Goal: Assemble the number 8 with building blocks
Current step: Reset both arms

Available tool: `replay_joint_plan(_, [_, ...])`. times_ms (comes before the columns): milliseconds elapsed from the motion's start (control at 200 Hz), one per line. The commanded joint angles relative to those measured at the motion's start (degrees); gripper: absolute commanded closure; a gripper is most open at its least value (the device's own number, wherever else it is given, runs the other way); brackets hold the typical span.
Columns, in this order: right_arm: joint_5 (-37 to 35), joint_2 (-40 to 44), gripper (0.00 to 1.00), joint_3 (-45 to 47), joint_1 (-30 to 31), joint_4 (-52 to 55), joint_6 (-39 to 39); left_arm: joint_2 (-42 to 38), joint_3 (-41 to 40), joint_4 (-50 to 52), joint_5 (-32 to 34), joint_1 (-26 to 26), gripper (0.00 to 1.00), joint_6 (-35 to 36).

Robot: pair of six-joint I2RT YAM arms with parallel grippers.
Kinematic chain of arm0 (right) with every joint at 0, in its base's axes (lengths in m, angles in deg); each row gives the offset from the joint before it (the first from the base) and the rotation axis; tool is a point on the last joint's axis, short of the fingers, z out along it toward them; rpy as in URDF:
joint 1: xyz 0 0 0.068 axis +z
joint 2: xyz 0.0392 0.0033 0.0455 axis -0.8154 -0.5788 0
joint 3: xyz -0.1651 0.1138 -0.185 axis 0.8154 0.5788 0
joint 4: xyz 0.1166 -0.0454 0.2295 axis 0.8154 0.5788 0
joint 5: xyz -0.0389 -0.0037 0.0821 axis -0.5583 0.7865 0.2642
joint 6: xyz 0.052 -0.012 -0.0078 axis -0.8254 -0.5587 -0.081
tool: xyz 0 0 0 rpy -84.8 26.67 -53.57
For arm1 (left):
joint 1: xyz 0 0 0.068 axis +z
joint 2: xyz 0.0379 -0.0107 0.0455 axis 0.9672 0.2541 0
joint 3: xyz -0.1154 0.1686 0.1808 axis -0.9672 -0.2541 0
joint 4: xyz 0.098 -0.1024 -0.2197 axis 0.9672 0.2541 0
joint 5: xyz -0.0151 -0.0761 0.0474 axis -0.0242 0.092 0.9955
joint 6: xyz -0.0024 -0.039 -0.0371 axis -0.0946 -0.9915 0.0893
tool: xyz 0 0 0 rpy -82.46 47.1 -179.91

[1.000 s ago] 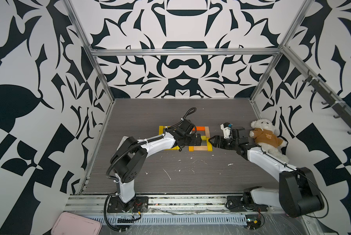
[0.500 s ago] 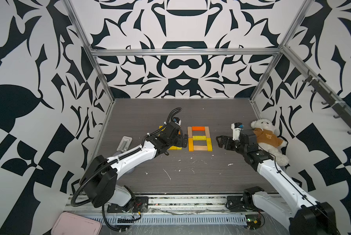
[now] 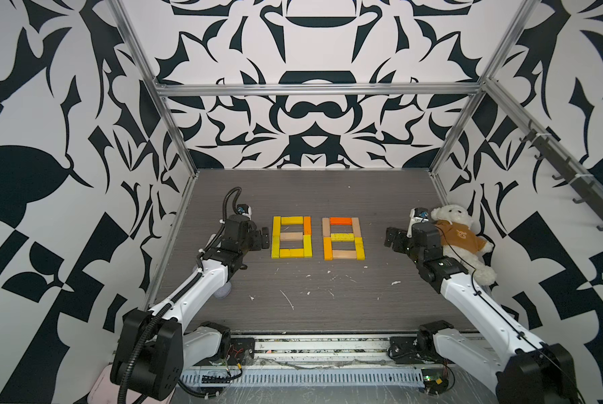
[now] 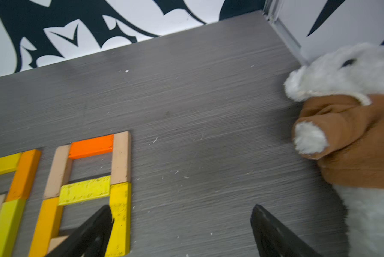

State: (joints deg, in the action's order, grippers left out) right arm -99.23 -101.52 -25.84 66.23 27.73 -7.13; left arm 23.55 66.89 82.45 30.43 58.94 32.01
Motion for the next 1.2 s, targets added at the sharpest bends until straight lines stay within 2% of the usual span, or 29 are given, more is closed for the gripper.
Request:
replay_joint_plan(0, [-8.56, -1.26, 0.01, 1.04, -0.17, -6.61, 5.16, -1.45, -2.52, -5.46, 2.05, 2.91, 0.01, 5.23])
replay_joint_plan(105, [-8.05, -3.71, 0.01, 3.19, -0.17, -11.97, 9.68, -0.28, -5.92, -12.25, 2.65, 4.9, 0.01, 7.85])
replay_joint_plan(250, [-7.57, -8.25, 0.01, 6.39, -0.2, -21.03, 13.31, 4.83, -11.76, -26.61, 1.69, 6.35, 0.01, 15.36])
replay_joint_plan(360, [-7.98, -13.01, 0.01, 6.41, -0.26, -23.38, 13.71, 9.12, -10.49, -28.07, -1.48, 8.45, 0.01, 15.39])
replay_joint_plan(425, [-8.1, -15.6, 0.01, 7.69, -0.26, -27.46, 14.5, 10.4, -12.3, -35.47, -2.3, 9.01, 0.01, 15.75])
replay_joint_plan(505, [-8.03, -18.46, 0.01, 10.13, -0.39, -35.43, 15.89, 11.75, -12.45, -39.03, -4.78, 10.88, 0.01, 16.12])
replay_joint_plan(545, [-6.91, -20.01, 0.01, 10.99, -0.96, -39.64, 16.61, 12.57, -13.43, -42.93, -6.67, 12.33, 0.01, 14.98])
replay_joint_plan(605, [-3.75, -21.06, 0.01, 10.22, -2.07, -40.09, 17.63, 14.72, -15.48, -50.05, -11.57, 15.94, 0.01, 11.62])
replay_joint_plan(675, [-2.09, -23.25, 0.01, 11.03, -3.35, -46.18, 18.36, 19.11, -17.16, -56.22, -13.79, 18.69, 0.01, 9.04])
replay_joint_plan(750, [2.2, -26.45, 0.01, 12.17, -5.66, -52.28, 18.5, 24.65, -19.67, -68.86, -16.94, 19.31, 0.01, 9.1])
replay_joint_plan(845, [8.89, -30.14, 0.0, 13.92, -7.69, -57.96, 18.08, 20.91, -17.88, -58.73, -19.16, 19.33, 0.01, 10.08])
replay_joint_plan(905, [11.11, -32.58, 0.0, 14.97, -7.99, -62.98, 18.27, 22.54, -16.01, -57.98, -23.68, 19.28, 0.01, 11.77])
replay_joint_plan(940, [12.83, -31.53, 0.01, 14.65, -8.17, -60.56, 19.0, 23.75, -14.59, -57.25, -26.69, 19.24, 0.01, 12.87])
replay_joint_plan(995, [15.72, -31.52, 0.0, 13.34, -8.78, -57.48, 19.69, 22.46, -14.48, -54.44, -26.8, 19.24, 0.01, 12.85])
replay_joint_plan(1035, [14.83, -31.9, 0.01, 13.13, -8.78, -57.79, 19.34, 22.46, -13.92, -53.45, -26.61, 19.31, 0.01, 13.04])
replay_joint_plan(1085, [9.85, -31.78, 0.0, 12.61, -8.79, -56.62, 17.39, 23.05, -14.54, -55.99, -26.25, 19.24, 0.01, 12.65])
replay_joint_plan(1195, [9.0, -31.68, 0.0, 12.7, -8.81, -56.34, 17.48, 22.69, -14.52, -55.11, -26.52, 19.24, 0.01, 12.69])
